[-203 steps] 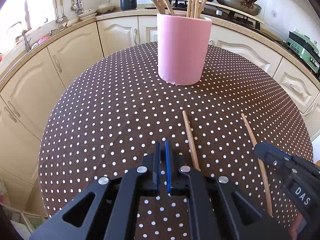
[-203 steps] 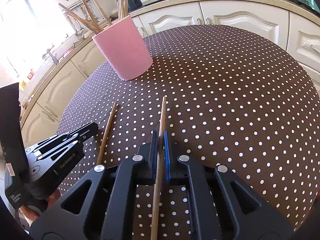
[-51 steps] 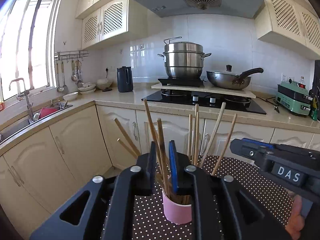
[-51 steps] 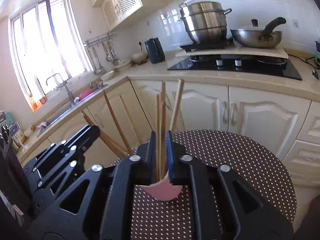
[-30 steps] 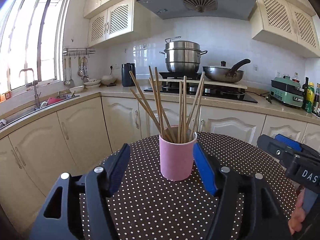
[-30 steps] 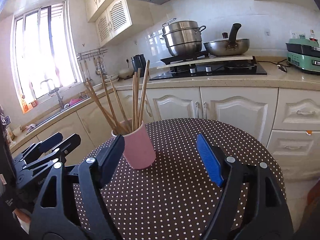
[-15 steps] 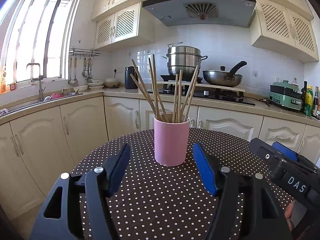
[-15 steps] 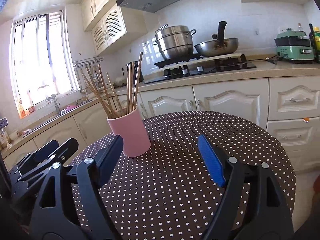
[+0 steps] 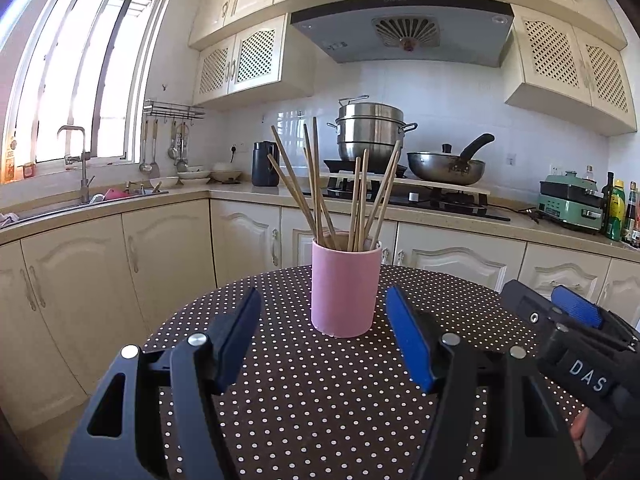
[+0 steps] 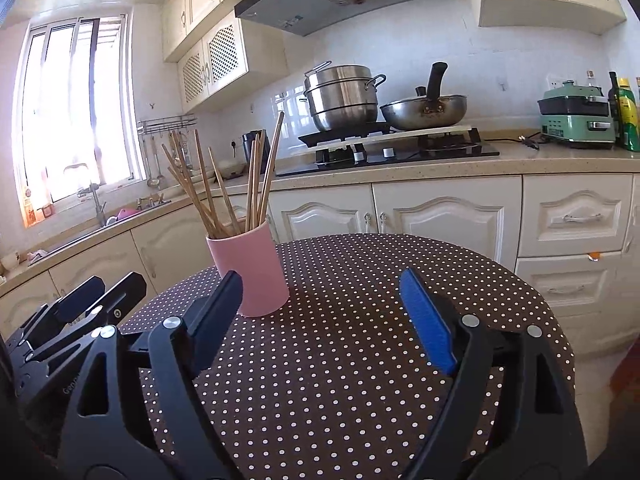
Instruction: Organize utensils
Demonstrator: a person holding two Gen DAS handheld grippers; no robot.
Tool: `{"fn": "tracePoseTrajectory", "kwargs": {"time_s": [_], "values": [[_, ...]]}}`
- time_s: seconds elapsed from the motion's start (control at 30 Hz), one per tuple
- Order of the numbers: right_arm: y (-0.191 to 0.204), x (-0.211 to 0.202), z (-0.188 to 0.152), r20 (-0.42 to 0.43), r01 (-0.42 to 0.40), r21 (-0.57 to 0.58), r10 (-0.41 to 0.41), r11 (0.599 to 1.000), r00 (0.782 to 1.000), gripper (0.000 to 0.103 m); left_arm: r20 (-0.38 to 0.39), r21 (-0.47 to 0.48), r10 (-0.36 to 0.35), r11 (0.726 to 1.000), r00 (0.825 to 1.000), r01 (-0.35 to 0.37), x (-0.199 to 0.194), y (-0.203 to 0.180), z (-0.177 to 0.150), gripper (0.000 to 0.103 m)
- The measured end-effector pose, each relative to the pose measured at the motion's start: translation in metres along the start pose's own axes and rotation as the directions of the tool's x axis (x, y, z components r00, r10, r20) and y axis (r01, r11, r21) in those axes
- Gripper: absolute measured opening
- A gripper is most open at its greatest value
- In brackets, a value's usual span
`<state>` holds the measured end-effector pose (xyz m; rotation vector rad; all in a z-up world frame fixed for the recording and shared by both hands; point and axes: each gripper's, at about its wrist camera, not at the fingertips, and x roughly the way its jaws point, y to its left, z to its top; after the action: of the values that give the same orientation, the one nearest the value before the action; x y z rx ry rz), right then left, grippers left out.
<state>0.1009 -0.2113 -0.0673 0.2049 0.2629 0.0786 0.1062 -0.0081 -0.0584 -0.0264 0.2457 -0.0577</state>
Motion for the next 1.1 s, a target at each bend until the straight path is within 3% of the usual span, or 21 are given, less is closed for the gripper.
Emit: {"fn": "tracePoseTrajectory", "kwargs": {"time_s": [0.7, 1.1], "values": [[0.011, 0.003, -0.002, -0.023, -0.018, -0.047, 0.017, 0.999, 1.000, 0.081, 0.008, -0.003, -0.040, 0.999, 0.999, 0.040, -0.001, 0.005, -0.001, 0.065], [0.017, 0.004, -0.002, -0.022, -0.007, -0.076, 0.005, 0.997, 1.000, 0.081, -0.013, -0.026, -0.026, 0.999, 1.000, 0.025, 0.005, 0.007, -0.001, 0.065]]}}
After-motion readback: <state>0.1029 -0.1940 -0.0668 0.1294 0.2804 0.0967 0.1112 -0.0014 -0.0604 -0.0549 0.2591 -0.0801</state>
